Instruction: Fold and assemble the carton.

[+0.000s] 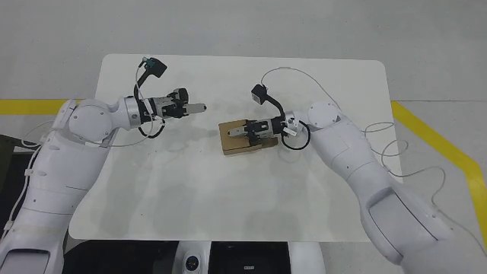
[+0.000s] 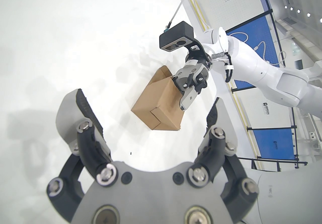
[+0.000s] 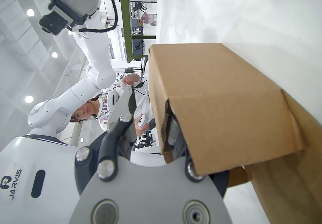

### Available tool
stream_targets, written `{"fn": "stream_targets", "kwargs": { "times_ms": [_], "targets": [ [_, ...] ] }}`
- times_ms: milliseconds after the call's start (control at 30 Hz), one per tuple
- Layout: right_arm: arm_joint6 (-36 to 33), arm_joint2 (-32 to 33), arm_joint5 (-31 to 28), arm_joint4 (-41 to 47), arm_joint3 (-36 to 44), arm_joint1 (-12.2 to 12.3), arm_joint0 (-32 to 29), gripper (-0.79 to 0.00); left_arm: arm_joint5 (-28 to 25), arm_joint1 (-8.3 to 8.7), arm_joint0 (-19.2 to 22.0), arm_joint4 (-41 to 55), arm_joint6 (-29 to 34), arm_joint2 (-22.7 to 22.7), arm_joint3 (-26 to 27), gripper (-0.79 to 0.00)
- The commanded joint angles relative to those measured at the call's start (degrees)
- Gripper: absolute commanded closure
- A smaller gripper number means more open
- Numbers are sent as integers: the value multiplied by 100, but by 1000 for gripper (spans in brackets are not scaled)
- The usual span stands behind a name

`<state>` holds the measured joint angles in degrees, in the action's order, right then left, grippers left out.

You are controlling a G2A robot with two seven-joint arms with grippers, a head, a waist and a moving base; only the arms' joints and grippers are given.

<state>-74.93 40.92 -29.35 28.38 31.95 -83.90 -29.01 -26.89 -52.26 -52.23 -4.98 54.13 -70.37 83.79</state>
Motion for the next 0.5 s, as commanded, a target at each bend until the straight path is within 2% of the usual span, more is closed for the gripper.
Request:
{"fn": "stream_targets", "kwargs": {
  "times_ms": [0,167,300,467],
  "targets": [
    [-3,26,3,1,6,13,-10,-289,-183,20,-8,-493,-170,-40,165,-785],
    [-14,130,15,-35,79,86,-60,-289,-953,42,-188,-2138,-1202,-75,290,-785],
    [-35,252,36,-117,145,182,-101,-289,-1517,43,-450,-2937,-2106,-95,209,-785],
    [-52,453,56,-228,265,326,-169,-286,-2212,73,-727,-3670,-2863,-197,161,-785]
  ]
}}
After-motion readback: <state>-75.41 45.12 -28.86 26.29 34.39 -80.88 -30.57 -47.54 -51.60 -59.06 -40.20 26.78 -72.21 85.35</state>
